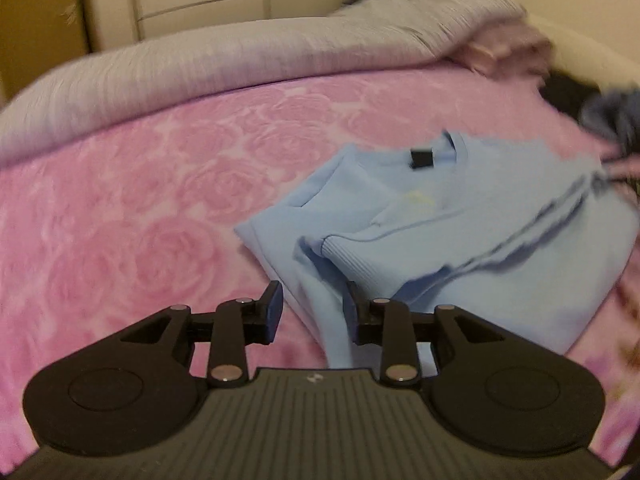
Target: Fold clothes
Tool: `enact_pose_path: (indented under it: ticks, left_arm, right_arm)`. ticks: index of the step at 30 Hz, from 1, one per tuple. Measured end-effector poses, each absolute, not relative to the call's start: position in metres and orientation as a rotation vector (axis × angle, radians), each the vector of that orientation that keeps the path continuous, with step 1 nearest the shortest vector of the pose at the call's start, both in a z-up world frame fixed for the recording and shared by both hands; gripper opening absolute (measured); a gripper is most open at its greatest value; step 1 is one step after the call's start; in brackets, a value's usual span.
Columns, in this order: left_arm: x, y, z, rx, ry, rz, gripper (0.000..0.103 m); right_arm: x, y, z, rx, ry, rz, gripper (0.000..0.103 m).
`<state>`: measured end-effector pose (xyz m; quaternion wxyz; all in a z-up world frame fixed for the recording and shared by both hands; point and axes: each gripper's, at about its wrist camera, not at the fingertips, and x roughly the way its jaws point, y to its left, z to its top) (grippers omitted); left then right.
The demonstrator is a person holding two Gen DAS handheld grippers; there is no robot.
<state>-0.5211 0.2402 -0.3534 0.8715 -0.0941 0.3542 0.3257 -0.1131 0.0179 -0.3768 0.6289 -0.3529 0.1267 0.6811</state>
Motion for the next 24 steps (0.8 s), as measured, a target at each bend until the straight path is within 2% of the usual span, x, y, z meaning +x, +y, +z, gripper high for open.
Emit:
enact_pose_path:
  ticks: [4, 8, 9, 11, 15, 17, 18, 20, 24]
  left_arm:
    - [-0.508, 0.247, -0.362, -0.080, 0.747, 0.656, 0.029]
    - [-0.494, 0.243, -0.365, 0.097, 0.735, 0.635, 0.032]
    - [-0.492, 0.246, -0.365, 0.096, 0.732, 0.626, 0.031]
    - [-0.493, 0.266, -0.365, -0.073, 0.723, 0.625, 0.023]
    - [-0.516, 0.322, -0.377, -0.599, 0.577, 0.675, 0.023]
    - [-0.535, 0.340, -0.391, -0.860, 0.486, 0.699, 0.022]
    - [-0.541, 0.343, -0.394, -0.922, 0.447, 0.700, 0.021]
    - [-0.545, 0.340, -0.392, -0.908, 0.439, 0.711, 0.017]
    - [-0.541, 0.330, -0.380, -0.802, 0.452, 0.692, 0.021]
  right_arm:
    - [-0.117, 0.031, -0.386, -0.864, 0.152, 1.572, 0.040]
    - [-0.131, 0.038, -0.394, -1.006, -0.064, 1.618, 0.040]
    - [-0.133, 0.042, -0.397, -1.034, -0.093, 1.635, 0.040]
    - [-0.127, 0.053, -0.397, -1.020, -0.044, 1.675, 0.038]
    - [-0.053, 0.098, -0.374, -0.486, 0.602, 1.659, 0.038]
    - [-0.010, 0.112, -0.386, -0.170, 0.965, 1.575, 0.038]
    - [0.004, 0.114, -0.393, -0.074, 1.081, 1.501, 0.038]
    - [0.015, 0.112, -0.401, 0.006, 1.165, 1.434, 0.037]
    - [0.006, 0.101, -0.384, -0.102, 1.027, 1.458, 0.037]
